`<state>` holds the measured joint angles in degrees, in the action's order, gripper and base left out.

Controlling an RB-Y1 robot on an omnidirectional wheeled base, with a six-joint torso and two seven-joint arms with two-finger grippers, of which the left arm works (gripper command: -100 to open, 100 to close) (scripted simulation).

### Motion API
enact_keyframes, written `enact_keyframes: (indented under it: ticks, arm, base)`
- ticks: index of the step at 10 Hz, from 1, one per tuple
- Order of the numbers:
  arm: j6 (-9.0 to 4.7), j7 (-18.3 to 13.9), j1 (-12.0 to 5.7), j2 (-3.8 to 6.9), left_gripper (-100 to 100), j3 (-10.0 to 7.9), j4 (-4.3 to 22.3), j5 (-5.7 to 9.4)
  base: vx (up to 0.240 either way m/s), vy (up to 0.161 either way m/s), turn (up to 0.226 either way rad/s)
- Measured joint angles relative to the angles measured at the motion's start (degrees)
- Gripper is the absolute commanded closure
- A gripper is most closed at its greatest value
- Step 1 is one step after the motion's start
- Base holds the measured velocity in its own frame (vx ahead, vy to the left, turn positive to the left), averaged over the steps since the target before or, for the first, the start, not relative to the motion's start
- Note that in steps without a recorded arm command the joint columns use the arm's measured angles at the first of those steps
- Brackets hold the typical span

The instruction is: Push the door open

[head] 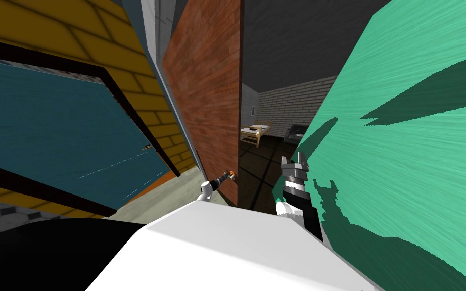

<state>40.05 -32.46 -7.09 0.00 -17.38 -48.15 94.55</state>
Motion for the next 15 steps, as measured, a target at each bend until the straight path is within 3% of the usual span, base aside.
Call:
enact_keyframes:
  ticks: [2, 3, 4, 5, 6, 7, 8, 11, 12, 15]
  arm:
    - [-1.35, -2.28, 0.72, -0.22, 100, 1.11, -2.27, -1.62]
    - [-0.96, -0.95, 0.09, -0.18, 100, 0.47, -1.08, -0.74]
    - [-1.16, -1.38, 0.79, -0.32, 100, 0.88, -2.28, -1.32]
    - [-0.81, -0.82, 0.67, -0.28, 100, 0.54, -1.83, -0.79]
    - [-0.32, 1.20, -0.92, -0.04, 100, -0.49, 1.02, 0.45]
    - [-0.01, 0.92, -0.60, 0.42, 100, -0.32, 0.67, 0.22]
    - [-0.38, -0.99, 0.48, 0.31, 100, 0.54, -1.38, -0.88]
    - [-2.24, 0.22, -0.45, 0.05, 100, 1.13, -2.42, -3.09]
    - [-2.62, 1.80, -1.72, 0.17, 100, 0.62, -0.61, -2.87]
    - [-3.51, -0.22, -1.37, 0.52, 100, 1.68, -2.37, -4.70]
  base:
    - [0.000, 0.000, 0.000]
    - [0.006, 0.001, 0.006]
    - [0.000, 0.000, 0.000]
    - [0.000, 0.000, 0.000]
    - [-0.002, -0.005, -0.013]
    - [0.000, 0.001, 0.011]
    - [0.023, -0.012, 0.015]
    - [0.055, -0.033, 0.004]
    - [0.044, -0.019, -0.006]
    - [0.002, 0.001, 0.004]
